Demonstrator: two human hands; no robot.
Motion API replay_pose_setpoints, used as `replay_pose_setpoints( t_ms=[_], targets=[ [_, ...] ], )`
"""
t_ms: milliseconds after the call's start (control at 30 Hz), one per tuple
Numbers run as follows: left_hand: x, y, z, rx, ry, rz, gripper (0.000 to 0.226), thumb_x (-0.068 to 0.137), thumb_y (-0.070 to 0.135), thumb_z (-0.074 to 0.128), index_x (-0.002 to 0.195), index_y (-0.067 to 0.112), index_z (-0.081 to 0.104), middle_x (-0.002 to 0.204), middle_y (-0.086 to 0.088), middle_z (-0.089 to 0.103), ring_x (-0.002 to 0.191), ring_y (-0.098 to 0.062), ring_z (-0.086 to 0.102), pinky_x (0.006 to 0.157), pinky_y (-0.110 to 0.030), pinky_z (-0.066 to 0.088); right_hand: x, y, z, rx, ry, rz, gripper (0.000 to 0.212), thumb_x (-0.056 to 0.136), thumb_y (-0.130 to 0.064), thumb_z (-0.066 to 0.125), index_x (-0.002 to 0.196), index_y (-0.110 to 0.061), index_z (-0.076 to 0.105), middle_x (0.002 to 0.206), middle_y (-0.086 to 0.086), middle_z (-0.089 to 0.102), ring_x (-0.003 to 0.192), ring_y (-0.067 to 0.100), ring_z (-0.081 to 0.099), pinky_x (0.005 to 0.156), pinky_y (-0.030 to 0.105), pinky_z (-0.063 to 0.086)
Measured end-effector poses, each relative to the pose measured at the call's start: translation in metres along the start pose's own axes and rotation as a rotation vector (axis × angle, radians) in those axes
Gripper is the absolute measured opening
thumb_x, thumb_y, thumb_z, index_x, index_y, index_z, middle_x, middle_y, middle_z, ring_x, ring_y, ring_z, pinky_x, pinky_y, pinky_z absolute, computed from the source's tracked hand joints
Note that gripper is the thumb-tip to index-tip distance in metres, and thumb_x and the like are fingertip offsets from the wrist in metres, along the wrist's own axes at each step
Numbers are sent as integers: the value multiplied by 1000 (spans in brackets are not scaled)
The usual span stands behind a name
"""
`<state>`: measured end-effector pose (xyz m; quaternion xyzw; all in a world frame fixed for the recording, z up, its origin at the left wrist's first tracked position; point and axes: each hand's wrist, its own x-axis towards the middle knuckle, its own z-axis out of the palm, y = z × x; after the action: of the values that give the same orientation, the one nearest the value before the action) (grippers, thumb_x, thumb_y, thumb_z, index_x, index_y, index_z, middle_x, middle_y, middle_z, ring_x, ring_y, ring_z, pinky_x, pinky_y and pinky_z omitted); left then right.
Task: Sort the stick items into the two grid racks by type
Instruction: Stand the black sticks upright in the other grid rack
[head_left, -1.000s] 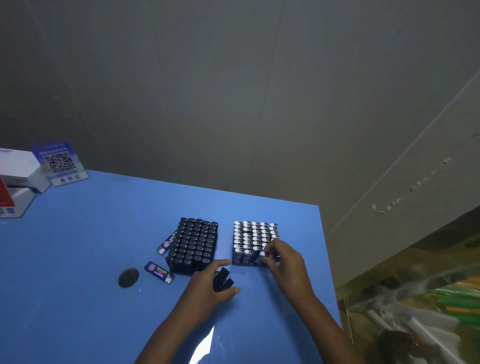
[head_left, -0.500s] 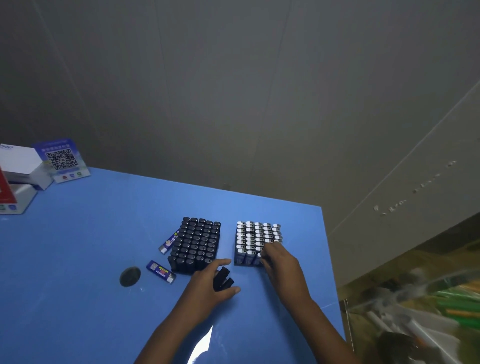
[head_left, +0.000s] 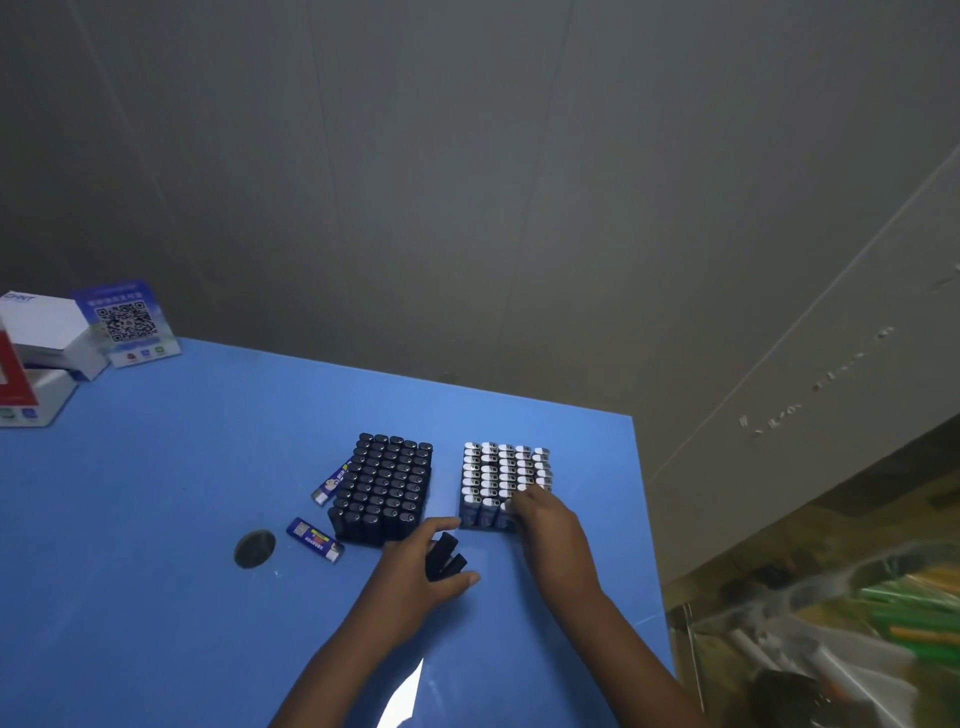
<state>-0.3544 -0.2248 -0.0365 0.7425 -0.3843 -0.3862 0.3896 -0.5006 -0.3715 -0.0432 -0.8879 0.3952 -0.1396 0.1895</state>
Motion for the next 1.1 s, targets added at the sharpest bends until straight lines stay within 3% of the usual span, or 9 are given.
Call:
replay_pose_setpoints(
  t_ms=[133, 267, 433, 500, 567, 667, 833, 933, 1100],
  targets=[
    [-5, 7, 2, -14, 2, 8, 56, 70, 34, 87, 116, 44, 55, 105, 8, 64, 94, 2, 64, 86, -15, 49, -1, 6, -2, 126, -56, 19, 12, 96, -11, 52, 97, -14, 64, 100, -5, 54, 89, 14, 50, 73, 27, 42],
    [-10, 14, 5, -27, 18, 19, 57, 70, 29, 87, 118, 38, 58, 100, 4, 67, 89, 5, 66, 83, -15, 50, -8, 15, -12, 112, -77, -37, 34, 91, -12, 63, 123, -22, 66, 115, -7, 57, 104, 9, 53, 86, 24, 48],
    [-16, 24, 17, -39, 16, 27, 59, 69, 28, 89, 118, 37, 58, 93, 4, 69, 85, 3, 67, 76, -24, 56, -26, 12, -36, 425, -23, 106, 19, 87, -8, 71, 100, -21, 70, 98, -10, 65, 86, 1, 61, 75, 12, 45],
    [-18, 27, 23, -49, 10, 26, 61, 67, 26, 90, 118, 38, 58, 93, 3, 70, 87, 0, 69, 85, -29, 57, -33, 5, -49, 584, -48, 136, 11, 87, -9, 73, 91, -20, 72, 91, -9, 70, 84, 2, 64, 73, 13, 48],
    [-23, 32, 31, -41, 2, 24, 64, 66, 29, 90, 119, 38, 57, 93, 3, 70, 87, 0, 69, 82, -27, 57, -40, -2, -63, 673, -109, 127, 6, 88, -15, 75, 90, -20, 74, 88, -8, 73, 83, 4, 66, 74, 18, 52],
    [-33, 40, 43, -25, -7, 28, 64, 66, 30, 90, 120, 41, 55, 91, 4, 71, 87, 3, 68, 74, -20, 54, -50, -7, -78, 718, -190, 88, 5, 87, -21, 77, 92, -22, 76, 89, -11, 74, 85, 6, 68, 80, 25, 55],
    [-59, 51, 57, 1, -2, 37, 61, 68, 28, 89, 117, 41, 55, 88, 6, 73, 87, 1, 69, 81, -24, 57, -72, -9, -84, 750, -269, 17, 11, 83, -21, 81, 93, -21, 77, 89, -5, 75, 86, 12, 70, 82, 32, 57],
    [-78, 54, 59, -1, 19, 34, 62, 68, 28, 89, 117, 43, 54, 88, 7, 74, 82, 0, 69, 76, -20, 55, -87, -12, -82, 765, -299, -1, 10, 82, -19, 82, 91, -20, 77, 89, -3, 76, 85, 15, 70, 82, 35, 58],
    [-106, 50, 54, -2, 39, 35, 63, 68, 27, 88, 118, 43, 53, 83, 5, 73, 79, -3, 70, 73, -21, 55, -102, -28, -80, 795, -353, -39, 14, 80, -18, 83, 91, -21, 77, 90, -3, 75, 84, 13, 69, 78, 26, 56]
  ],
)
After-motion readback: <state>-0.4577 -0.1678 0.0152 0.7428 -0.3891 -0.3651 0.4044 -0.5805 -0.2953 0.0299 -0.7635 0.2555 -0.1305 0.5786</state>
